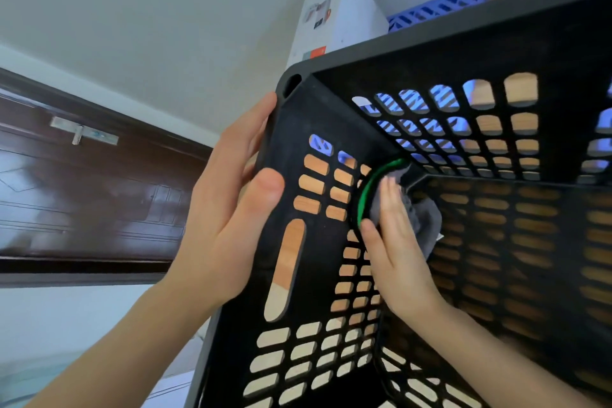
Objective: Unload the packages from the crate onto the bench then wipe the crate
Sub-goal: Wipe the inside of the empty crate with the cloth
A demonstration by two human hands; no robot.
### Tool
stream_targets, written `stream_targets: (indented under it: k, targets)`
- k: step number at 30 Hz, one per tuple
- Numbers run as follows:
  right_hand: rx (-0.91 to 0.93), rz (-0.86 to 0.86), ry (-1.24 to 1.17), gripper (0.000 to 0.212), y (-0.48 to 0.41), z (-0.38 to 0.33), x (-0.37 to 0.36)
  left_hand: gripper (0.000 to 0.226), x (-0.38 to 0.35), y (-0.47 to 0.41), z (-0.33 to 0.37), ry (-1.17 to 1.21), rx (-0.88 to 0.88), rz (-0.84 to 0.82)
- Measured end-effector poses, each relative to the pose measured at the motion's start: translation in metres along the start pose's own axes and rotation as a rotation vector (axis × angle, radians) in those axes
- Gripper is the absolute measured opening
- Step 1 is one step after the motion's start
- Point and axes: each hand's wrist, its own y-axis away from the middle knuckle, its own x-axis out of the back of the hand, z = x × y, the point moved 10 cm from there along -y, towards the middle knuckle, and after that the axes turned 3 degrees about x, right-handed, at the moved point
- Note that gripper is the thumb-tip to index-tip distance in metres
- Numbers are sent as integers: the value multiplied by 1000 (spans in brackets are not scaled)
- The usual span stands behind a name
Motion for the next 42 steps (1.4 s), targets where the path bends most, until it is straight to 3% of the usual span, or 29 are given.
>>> stream_targets:
  k: [2,7,11,14,18,22,24,28,32,35,39,42]
  targets:
    - [-8,8,2,61,-1,-11,-4,62,0,0,0,8,-6,-8]
    - [316,-120,74,58,-1,-110,-25,79,-1,0,2,15,-46,-31]
    - [471,-199,208,59,0,-132,-35,68,3,-1,-1,-31,-41,4]
    - [337,-111,194,58,-6,-82,-24,70,1,0,1,-1,-43,-7]
    - [-15,-28,73,59,2,16,2,61,1,0,2,15,-39,-4]
    - [-155,35,-64,57,-1,14,2,62,2,0,4,-3,-55,-1]
    - [-41,30,-96,52,-3,-26,-6,62,2,0,4,-2,-58,-1]
    - [347,-154,52,55,10,-117,-32,64,0,-2,4,-8,-67,-10]
    - [443,-170,143,58,9,-117,-33,62,2,-2,5,-51,-72,0]
    - [322,-106,98,60,5,-70,-18,57,0,-1,6,-26,-62,-2]
    - [-46,-3,-2,55,5,9,8,58,0,-1,5,-23,-54,7]
    - [-158,77,-17,55,5,24,14,56,0,-1,8,-45,-70,6]
